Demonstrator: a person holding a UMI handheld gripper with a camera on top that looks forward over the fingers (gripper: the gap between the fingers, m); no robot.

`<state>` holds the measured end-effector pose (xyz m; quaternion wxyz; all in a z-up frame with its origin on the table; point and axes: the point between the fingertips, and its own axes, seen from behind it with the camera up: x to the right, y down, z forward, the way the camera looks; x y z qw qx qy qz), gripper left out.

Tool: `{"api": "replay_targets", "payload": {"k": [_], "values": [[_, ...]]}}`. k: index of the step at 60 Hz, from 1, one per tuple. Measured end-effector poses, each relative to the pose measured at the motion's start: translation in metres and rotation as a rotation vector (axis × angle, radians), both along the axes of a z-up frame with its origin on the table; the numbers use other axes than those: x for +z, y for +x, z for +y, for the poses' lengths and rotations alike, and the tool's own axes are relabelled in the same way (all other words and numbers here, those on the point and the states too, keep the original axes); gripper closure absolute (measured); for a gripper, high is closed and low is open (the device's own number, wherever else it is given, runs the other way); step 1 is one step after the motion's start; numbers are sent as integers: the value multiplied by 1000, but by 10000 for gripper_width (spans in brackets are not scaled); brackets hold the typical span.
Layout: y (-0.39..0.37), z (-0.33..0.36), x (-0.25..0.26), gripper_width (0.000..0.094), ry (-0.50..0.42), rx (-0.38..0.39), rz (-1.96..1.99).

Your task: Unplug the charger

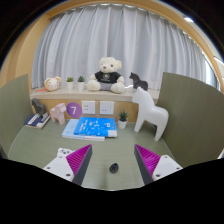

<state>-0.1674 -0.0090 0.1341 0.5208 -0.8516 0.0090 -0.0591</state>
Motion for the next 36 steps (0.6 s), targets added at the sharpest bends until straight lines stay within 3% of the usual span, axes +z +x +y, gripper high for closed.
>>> {"api": "replay_targets", "payload": {"k": [11, 20, 36], "values": [[-45, -64, 52, 80, 55, 12, 31], [-80, -121, 50, 80, 59, 1, 97], [-116, -199, 22, 80, -29, 5, 72]]}}
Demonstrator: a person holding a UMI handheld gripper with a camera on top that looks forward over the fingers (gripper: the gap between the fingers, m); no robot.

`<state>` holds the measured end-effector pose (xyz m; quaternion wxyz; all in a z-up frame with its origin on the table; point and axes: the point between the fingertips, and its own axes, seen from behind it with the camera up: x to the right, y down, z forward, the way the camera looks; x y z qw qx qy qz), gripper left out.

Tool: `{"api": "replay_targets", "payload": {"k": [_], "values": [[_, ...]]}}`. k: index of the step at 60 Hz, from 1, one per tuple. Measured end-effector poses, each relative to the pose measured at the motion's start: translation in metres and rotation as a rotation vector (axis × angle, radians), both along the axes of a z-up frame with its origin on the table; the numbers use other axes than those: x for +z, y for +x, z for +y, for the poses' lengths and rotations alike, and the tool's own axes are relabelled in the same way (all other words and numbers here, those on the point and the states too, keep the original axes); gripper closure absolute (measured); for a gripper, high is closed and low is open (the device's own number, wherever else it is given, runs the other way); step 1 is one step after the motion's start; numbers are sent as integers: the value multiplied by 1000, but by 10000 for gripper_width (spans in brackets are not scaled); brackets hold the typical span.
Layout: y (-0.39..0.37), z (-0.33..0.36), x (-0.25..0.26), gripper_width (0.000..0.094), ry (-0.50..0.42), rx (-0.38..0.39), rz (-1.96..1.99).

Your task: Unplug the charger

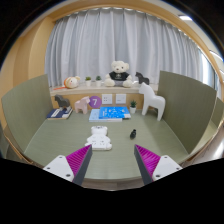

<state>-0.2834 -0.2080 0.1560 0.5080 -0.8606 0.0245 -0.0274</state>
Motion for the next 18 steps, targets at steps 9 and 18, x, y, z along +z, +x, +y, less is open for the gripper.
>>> {"api": "replay_targets", "payload": {"k": [9, 18], "values": [[-13, -22, -6, 84, -23, 20, -21], [-22, -32, -2, 87, -13, 27, -12]]}}
